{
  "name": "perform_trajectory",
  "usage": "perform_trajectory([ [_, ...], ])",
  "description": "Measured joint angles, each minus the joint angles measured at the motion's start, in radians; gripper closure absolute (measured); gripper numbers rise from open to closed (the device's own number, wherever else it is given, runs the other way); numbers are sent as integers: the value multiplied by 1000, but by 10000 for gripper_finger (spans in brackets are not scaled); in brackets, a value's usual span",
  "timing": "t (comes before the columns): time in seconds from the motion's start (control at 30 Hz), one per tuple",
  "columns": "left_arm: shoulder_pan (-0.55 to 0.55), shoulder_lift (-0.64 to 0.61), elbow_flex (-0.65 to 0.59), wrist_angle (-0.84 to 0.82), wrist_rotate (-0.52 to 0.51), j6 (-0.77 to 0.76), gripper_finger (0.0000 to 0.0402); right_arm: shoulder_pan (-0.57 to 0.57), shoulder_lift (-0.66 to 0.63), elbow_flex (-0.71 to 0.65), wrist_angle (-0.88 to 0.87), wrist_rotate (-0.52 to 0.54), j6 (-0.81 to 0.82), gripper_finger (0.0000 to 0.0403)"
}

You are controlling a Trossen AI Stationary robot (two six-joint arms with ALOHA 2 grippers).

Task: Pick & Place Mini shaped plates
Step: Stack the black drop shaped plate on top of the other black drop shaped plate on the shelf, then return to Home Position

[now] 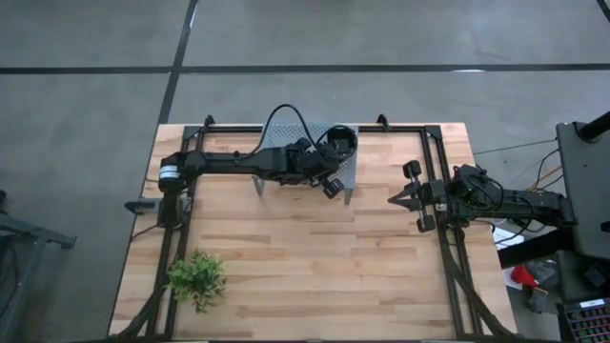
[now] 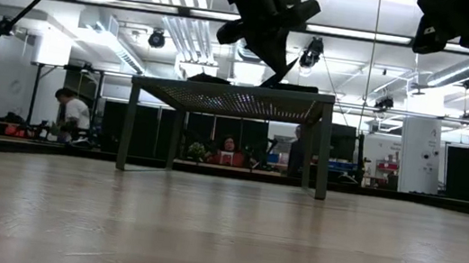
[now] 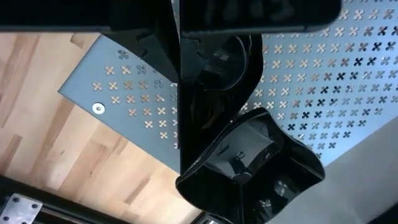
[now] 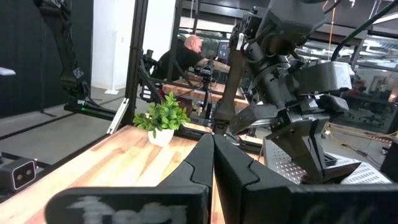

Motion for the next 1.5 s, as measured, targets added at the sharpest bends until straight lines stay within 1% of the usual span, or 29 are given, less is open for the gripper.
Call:
perform_trajectory([
  [0.13, 0, 0, 0, 0, -1, 4, 401, 0, 0, 0, 0, 0, 0, 394],
  [0.23, 0, 0, 0, 0, 0, 12, 391, 0, 0, 0, 0, 0, 1, 394],
  [0.33, 0, 0, -5, 8, 0, 28, 367, 0, 0, 0, 0, 0, 2, 394],
  [0.5, 0, 0, -7, 7, 0, 18, 318, 0, 0, 0, 0, 0, 3, 394],
  [0.6, -2, -2, -7, 22, 0, 14, 295, 0, 0, 0, 0, 0, -1, 394],
  [0.73, -12, -3, -7, 23, 6, 14, 277, 0, 0, 0, 0, 0, 3, 394],
  [0.83, -34, -3, -7, 5, 31, 18, 274, 0, 0, 0, 0, 0, 0, 394],
  [0.93, -71, -3, -7, -10, 37, 42, 281, 0, 0, 0, 0, 0, 3, 394],
  [1.0, -99, -5, -7, -13, 37, 51, 297, 0, 0, 0, 0, 0, -1, 394],
  [1.07, -126, -6, -7, -13, 37, 55, 321, 0, 0, 0, 0, 0, 0, 394],
  [1.2, -166, -8, -21, -7, 44, 68, 386, 0, 0, 0, 0, 0, 0, 394],
  [1.23, -172, -8, -29, -5, 45, 68, 393, 0, 0, 0, 0, 0, -1, 394],
  [1.33, -190, -13, -64, 16, 69, 80, 394, 0, 0, 0, 0, 0, 4, 394],
  [1.5, -237, -76, -157, 142, 80, 113, 400, 0, 0, 0, 0, 0, 1, 394],
])
